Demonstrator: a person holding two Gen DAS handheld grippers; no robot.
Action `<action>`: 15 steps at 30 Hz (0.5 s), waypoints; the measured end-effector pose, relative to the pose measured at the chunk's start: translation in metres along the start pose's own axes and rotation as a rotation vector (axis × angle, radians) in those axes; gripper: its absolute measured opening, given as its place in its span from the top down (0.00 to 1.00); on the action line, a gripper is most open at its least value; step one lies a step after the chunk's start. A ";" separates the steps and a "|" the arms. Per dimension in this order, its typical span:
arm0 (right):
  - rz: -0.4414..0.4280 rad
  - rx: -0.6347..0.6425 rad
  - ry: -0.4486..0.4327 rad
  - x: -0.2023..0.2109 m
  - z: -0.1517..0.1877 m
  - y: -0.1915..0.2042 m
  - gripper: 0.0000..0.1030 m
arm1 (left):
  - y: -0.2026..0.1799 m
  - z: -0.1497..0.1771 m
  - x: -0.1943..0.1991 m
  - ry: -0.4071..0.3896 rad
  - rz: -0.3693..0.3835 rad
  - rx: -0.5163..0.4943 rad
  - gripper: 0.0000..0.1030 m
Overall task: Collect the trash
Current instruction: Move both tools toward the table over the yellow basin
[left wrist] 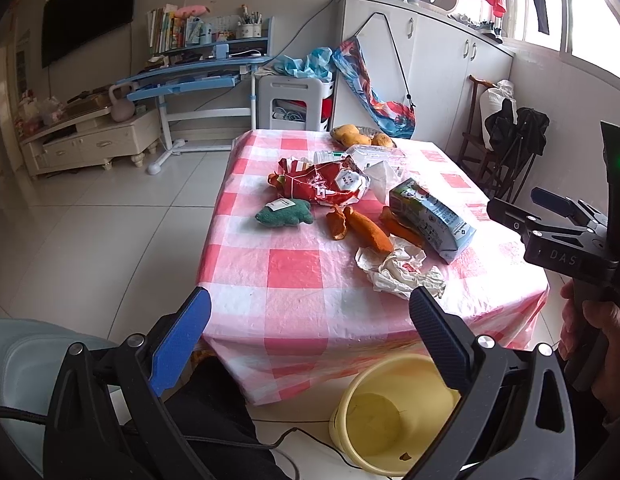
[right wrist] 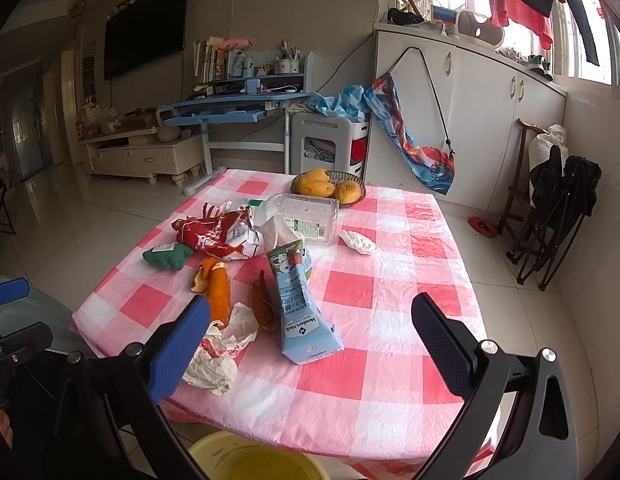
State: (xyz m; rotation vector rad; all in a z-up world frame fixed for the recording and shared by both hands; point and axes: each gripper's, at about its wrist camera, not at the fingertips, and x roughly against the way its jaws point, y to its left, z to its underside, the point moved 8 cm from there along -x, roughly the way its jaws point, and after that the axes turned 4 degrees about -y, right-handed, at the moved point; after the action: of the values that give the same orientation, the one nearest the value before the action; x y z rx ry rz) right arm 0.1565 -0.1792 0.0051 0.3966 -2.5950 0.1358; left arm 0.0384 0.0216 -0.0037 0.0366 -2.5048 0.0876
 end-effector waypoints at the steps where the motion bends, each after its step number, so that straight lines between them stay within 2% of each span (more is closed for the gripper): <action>1: 0.001 0.001 0.002 0.000 0.000 0.000 0.06 | -0.001 0.000 0.000 0.000 0.001 0.001 0.07; 15: 0.002 -0.013 0.035 -0.005 0.005 -0.003 0.06 | 0.003 0.001 -0.005 0.023 -0.007 0.018 0.07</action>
State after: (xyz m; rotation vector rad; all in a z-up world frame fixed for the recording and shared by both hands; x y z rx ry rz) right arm 0.1590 -0.1822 -0.0013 0.3842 -2.5601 0.1256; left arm 0.0421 0.0249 -0.0075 0.0515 -2.4810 0.1073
